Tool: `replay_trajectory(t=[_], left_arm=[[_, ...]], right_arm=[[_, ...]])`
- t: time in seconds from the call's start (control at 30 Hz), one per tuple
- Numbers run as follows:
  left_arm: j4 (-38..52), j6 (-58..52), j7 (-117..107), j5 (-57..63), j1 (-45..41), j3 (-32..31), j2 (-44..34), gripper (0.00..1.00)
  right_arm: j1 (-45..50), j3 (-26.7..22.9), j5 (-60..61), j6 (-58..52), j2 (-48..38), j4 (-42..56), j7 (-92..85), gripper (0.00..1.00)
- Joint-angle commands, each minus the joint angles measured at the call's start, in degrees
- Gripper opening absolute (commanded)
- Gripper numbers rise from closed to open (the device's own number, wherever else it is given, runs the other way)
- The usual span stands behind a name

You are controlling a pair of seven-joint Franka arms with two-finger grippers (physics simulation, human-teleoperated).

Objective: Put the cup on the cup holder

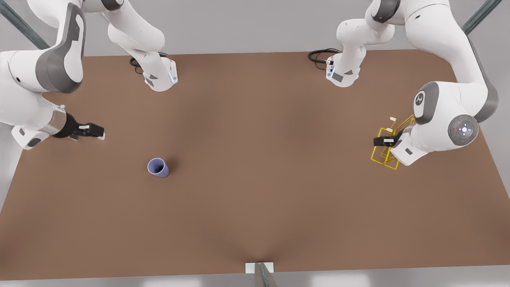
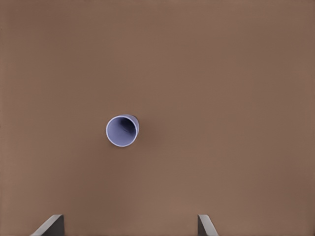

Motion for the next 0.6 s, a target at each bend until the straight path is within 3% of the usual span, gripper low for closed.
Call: replay_trajectory(t=[0.0, 0.07, 0.3, 0.4, 0.57], left_arm=[[0.0, 5.3, -5.1, -0.4, 0.0, 0.0, 0.0, 1.00], [0.5, 5.3, -5.1, -0.5, -0.5, 0.0, 0.3, 1.00], [-0.1, 2.8, -5.2, -0.4, -1.8, 0.0, 1.1, 1.00], [-0.1, 2.0, -5.4, -0.5, -2.1, 0.0, 1.5, 1.00], [0.1, 1.5, -4.9, -1.0, -1.8, -0.1, 1.5, 1.00]], right_arm=[[-0.5, 0.4, -0.4, 1.5, -1.4, -0.1, 0.6, 1.00], [4.8, -3.8, -0.4, 1.0, -1.6, 0.2, 0.6, 1.00], [6.2, -2.7, -0.3, 6.9, 9.0, 1.9, 1.1, 1.00], [6.2, -2.7, -0.4, 13.3, 6.9, -3.5, 1.9, 1.00], [8.9, 0.5, -0.4, 11.9, 8.2, -8.0, 8.4, 1.00]])
